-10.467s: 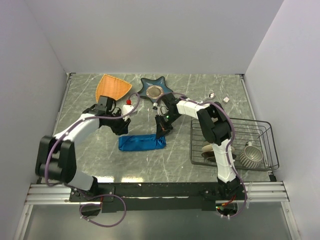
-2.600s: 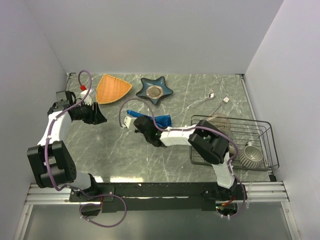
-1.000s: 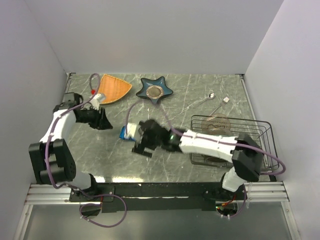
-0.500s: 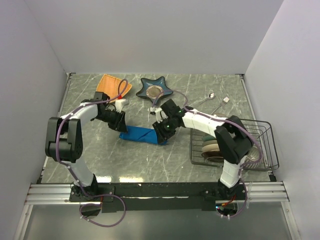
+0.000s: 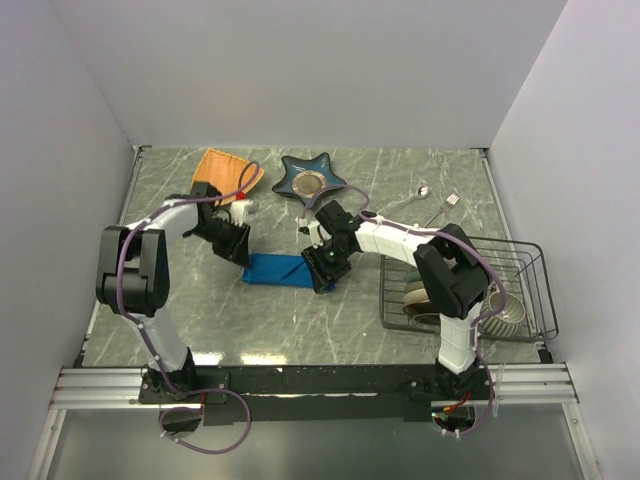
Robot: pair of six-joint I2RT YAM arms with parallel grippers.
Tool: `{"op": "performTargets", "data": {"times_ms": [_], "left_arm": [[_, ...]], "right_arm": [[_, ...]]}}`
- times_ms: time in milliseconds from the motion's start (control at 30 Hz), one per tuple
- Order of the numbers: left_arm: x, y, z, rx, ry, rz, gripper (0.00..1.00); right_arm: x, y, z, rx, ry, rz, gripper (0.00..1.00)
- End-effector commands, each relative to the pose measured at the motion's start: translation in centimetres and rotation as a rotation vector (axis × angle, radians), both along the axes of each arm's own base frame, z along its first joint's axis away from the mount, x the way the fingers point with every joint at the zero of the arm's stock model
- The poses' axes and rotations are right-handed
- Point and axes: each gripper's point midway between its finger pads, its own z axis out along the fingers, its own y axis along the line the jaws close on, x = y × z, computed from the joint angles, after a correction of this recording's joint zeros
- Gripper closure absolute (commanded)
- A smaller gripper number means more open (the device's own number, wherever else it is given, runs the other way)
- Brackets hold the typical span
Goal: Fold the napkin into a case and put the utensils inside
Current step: Turn over the smaller rectangle-folded napkin at the center of the board, then rotate the smaller rectangle-folded napkin at the center of the board.
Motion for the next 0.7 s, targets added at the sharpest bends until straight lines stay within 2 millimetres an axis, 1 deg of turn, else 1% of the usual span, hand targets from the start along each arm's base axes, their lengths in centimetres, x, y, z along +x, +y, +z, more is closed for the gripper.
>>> {"op": "performTargets", "data": {"times_ms": [0,33,67,100,167,200,267,300,367,400,433,500,533,600,633,667], "left_arm": [[4.5,-0.2,5.8,0.043,-0.237,-0.055,0.64],[5.2,-0.2,5.9,0.058,-0.243,-0.061,0.64],[6.2,-0.4,6.7,0.075,-0.270,-0.085,0.63],[6.6,-0.5,5.9,0.084,-0.258,-0.102,0.62],[7.7,-1.0,5.7,0.111,-0.294,-0.139,0.59],[7.8,-1.6,4.6,0.144,-0.289,-0.172,0.58],[8.4,-2.0,3.8,0.183,-0.299,-0.205,0.58],[8.6,-2.3,2.6,0.205,-0.286,-0.214,0.59],[9.1,-2.6,1.8,0.220,-0.281,-0.219,0.60],[9.5,-2.5,1.0,0.241,-0.277,-0.216,0.61],[9.7,-2.7,0.7,0.244,-0.280,-0.217,0.62],[9.7,-2.9,-0.1,0.258,-0.278,-0.223,0.62],[9.5,-2.8,-0.4,0.270,-0.273,-0.226,0.63],[8.4,-2.7,-1.5,0.272,-0.237,-0.237,0.64],[7.6,-2.6,-1.8,0.268,-0.214,-0.254,0.64],[6.1,-2.3,-2.7,0.271,-0.172,-0.268,0.65]], "right_arm": [[1.5,-0.3,3.7,0.030,-0.112,0.008,0.34],[1.3,0.0,4.7,0.065,-0.115,0.013,0.31],[1.1,0.1,5.5,0.082,-0.124,0.008,0.28],[1.3,0.0,7.1,0.115,-0.150,-0.008,0.22],[1.0,-0.3,8.2,0.135,-0.158,-0.021,0.15],[1.0,-0.5,9.2,0.149,-0.174,-0.025,0.12],[0.6,-1.3,9.5,0.137,-0.173,-0.028,0.12],[0.3,-1.7,10.1,0.138,-0.188,-0.015,0.13],[-0.5,-2.3,10.0,0.134,-0.188,-0.007,0.15],[-0.6,-2.5,10.5,0.144,-0.221,0.016,0.19],[-1.3,-3.0,9.8,0.136,-0.209,0.021,0.22],[-2.1,-3.4,9.6,0.142,-0.214,0.037,0.27],[-2.7,-3.7,8.9,0.131,-0.196,0.041,0.29],[-3.4,-3.7,8.5,0.121,-0.199,0.062,0.34],[-3.6,-4.2,7.7,0.084,-0.210,0.063,0.35],[-3.7,-4.3,7.4,0.070,-0.219,0.075,0.36]]}}
